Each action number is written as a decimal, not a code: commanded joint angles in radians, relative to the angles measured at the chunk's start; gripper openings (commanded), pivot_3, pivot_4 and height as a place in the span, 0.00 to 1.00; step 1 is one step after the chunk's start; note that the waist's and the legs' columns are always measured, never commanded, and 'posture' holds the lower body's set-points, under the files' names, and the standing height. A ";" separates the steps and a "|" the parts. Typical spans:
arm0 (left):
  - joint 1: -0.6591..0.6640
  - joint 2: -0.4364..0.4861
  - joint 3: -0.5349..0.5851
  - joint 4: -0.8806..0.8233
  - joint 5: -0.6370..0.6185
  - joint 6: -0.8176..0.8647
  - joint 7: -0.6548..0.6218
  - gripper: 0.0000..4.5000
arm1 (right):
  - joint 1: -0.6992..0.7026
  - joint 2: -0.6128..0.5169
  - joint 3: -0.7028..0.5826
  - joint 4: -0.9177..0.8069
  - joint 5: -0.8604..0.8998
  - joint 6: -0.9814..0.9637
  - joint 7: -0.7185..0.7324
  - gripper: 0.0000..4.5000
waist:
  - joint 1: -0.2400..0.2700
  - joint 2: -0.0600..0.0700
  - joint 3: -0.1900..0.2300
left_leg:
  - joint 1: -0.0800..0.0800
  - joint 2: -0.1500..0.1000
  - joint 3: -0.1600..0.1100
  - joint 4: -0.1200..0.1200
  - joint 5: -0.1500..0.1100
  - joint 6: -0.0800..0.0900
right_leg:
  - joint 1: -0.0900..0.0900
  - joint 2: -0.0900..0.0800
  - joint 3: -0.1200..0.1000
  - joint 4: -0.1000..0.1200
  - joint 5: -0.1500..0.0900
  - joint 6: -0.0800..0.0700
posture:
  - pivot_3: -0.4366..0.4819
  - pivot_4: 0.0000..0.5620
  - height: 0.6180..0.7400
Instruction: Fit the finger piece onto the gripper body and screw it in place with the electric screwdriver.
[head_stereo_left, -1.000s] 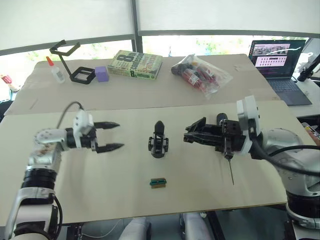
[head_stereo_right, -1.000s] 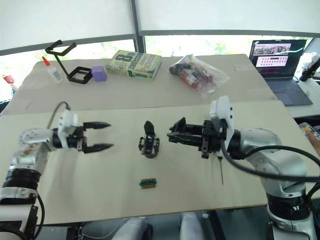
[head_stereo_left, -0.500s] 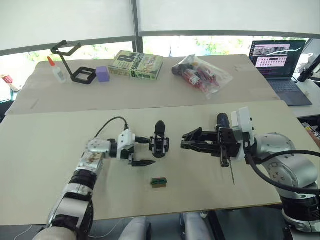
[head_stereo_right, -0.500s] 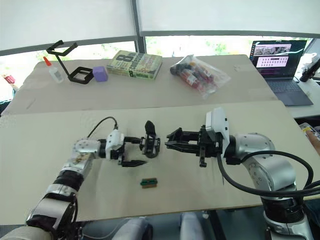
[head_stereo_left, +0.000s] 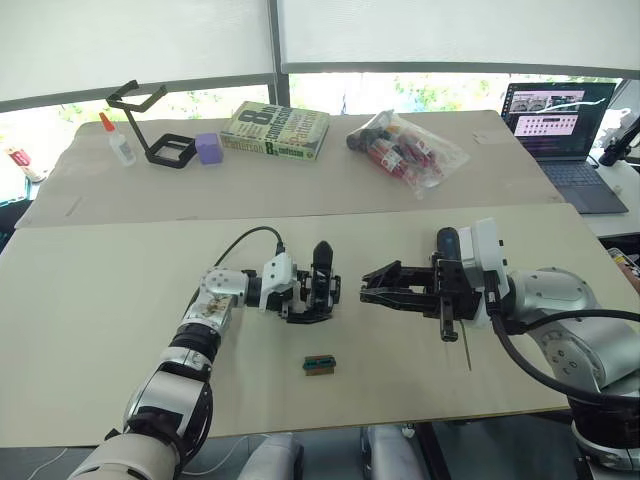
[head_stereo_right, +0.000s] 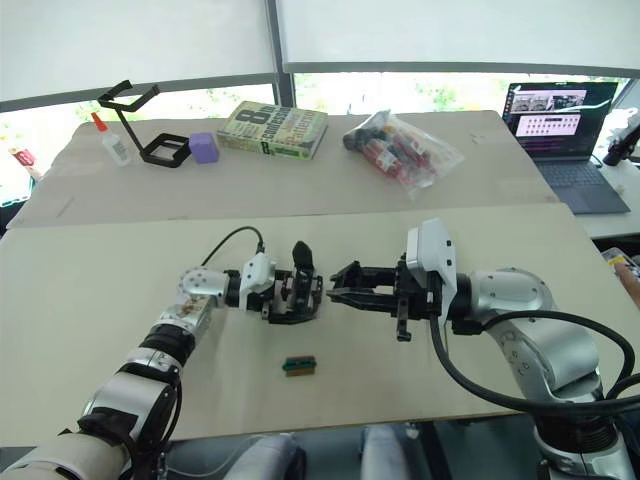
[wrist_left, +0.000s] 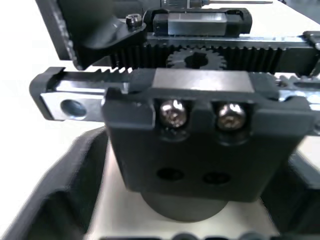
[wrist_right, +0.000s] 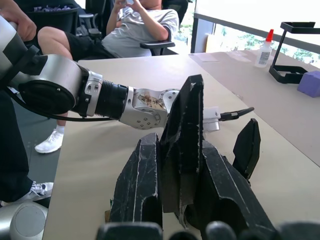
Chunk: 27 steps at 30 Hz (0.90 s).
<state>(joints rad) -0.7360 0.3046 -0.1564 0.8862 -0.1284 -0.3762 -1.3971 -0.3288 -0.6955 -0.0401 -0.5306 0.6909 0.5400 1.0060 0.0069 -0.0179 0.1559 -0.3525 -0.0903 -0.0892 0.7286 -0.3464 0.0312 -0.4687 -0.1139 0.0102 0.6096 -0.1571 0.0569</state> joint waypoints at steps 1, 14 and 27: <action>0.002 -0.007 -0.011 0.014 0.017 -0.026 -0.009 0.52 | -0.017 -0.010 -0.018 -0.038 0.026 0.008 -0.016 0.10 | 0.001 0.000 0.000 | 0.000 0.000 0.000 0.000 0.000 0.000 | 0.000 0.000 0.000 0.000 0.000 0.000 | 0.48 0.27 1.00; 0.043 -0.013 -0.003 -0.098 -0.001 0.050 0.014 0.53 | -0.184 0.162 0.222 0.172 -0.162 -0.072 -0.040 0.10 | -0.001 0.000 0.000 | 0.000 -0.001 0.000 0.000 0.000 0.001 | 0.001 0.000 0.000 0.000 0.001 0.001 | 0.48 0.27 1.00; 0.084 0.014 -0.021 -0.150 0.022 0.090 0.038 0.53 | -0.172 0.247 0.318 0.351 -0.297 -0.181 0.008 0.10 | -0.012 0.001 -0.001 | 0.001 -0.001 0.001 0.001 0.000 0.001 | 0.000 0.000 0.000 0.000 0.001 0.001 | 0.48 0.27 1.00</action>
<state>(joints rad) -0.6676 0.3193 -0.1564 0.7490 -0.1206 -0.2882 -1.3576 -0.4922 -0.4545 0.2840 -0.1661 0.3974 0.3917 1.0102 -0.0052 -0.0171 0.1554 -0.3519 -0.0911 -0.0886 0.7294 -0.3469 0.0320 -0.4685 -0.1139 0.0105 0.6097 -0.1562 0.0584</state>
